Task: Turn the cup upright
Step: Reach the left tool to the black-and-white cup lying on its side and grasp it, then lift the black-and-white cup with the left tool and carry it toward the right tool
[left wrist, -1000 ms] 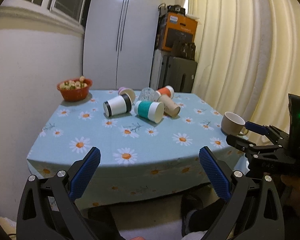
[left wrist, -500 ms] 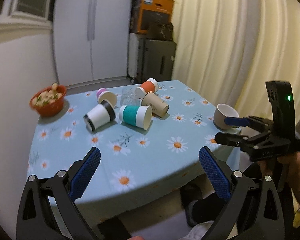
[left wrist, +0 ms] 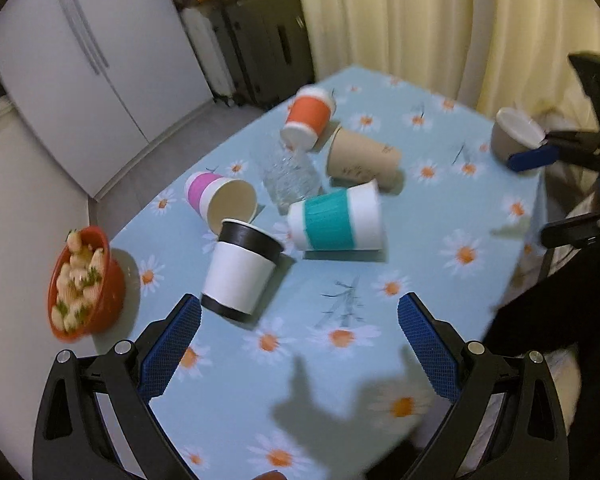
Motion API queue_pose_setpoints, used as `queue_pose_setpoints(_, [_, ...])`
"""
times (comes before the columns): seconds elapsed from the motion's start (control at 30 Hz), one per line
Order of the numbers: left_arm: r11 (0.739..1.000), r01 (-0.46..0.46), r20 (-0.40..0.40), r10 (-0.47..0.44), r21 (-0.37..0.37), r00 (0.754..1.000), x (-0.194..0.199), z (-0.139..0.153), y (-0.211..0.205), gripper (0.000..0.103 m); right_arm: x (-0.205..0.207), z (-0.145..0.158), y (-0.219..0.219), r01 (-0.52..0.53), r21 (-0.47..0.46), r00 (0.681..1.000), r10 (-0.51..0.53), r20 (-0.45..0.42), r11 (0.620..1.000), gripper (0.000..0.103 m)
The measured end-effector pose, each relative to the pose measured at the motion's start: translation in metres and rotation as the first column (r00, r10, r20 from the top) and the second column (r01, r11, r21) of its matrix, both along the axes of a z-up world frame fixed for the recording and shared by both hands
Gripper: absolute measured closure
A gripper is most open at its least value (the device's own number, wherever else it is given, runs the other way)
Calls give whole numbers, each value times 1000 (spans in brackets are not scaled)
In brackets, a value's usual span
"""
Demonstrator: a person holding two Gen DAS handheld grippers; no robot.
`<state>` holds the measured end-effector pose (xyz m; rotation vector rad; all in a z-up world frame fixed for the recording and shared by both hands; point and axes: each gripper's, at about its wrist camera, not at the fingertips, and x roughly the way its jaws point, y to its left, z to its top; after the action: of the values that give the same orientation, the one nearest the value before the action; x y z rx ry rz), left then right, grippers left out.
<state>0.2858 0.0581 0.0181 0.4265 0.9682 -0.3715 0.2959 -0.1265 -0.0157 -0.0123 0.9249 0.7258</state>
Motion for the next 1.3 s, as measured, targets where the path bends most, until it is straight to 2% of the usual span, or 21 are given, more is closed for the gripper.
queue_pose_setpoints(0.23, [996,41,-127,-30,82,991,63,-44,10,7,32,-29,11,11,-59,990,-19,-138,998,9])
queue_pose_setpoints(0.33, [993,59,-189,-38,105,981,81,-64,15,8,41,-38,13,7,-47,982,-15,-190,999,9])
queue_pose_setpoints(0.43, [993,67,-228,-42,102,973,93,-76,20,16,45,-43,15,0,-48,978,-9,-207,999,9])
queue_pose_setpoints(0.63, [987,80,-257,-41,140,965,112,-93,21,16,45,-49,17,-3,-52,972,-9,-234,999,9])
queue_pose_setpoints(0.7, [985,85,-264,-43,150,964,117,-98,20,30,44,-53,18,-12,-52,969,-1,-248,999,9])
queue_pose_setpoints(0.73, [984,88,-269,-44,153,962,118,-100,20,30,43,-54,16,-13,-51,968,0,-249,999,9])
queue_pose_setpoints(0.8, [982,95,-276,-47,161,960,120,-102,18,31,42,-55,15,-11,-55,969,-3,-247,998,9])
queue_pose_setpoints(0.87, [981,95,-284,-44,167,958,121,-103,17,37,42,-57,14,-4,-63,968,-11,-251,998,9])
queue_pose_setpoints(1.07, [976,96,-293,-35,194,955,117,-100,15,37,41,-55,11,-3,-49,967,-9,-255,999,9])
queue_pose_setpoints(1.2, [980,44,-288,14,193,958,113,-90,20,37,40,-53,8,2,-32,965,-10,-263,999,9])
queue_pose_setpoints(1.3, [987,-16,-288,62,157,956,105,-74,25,37,40,-50,1,21,-7,960,-22,-279,1000,9])
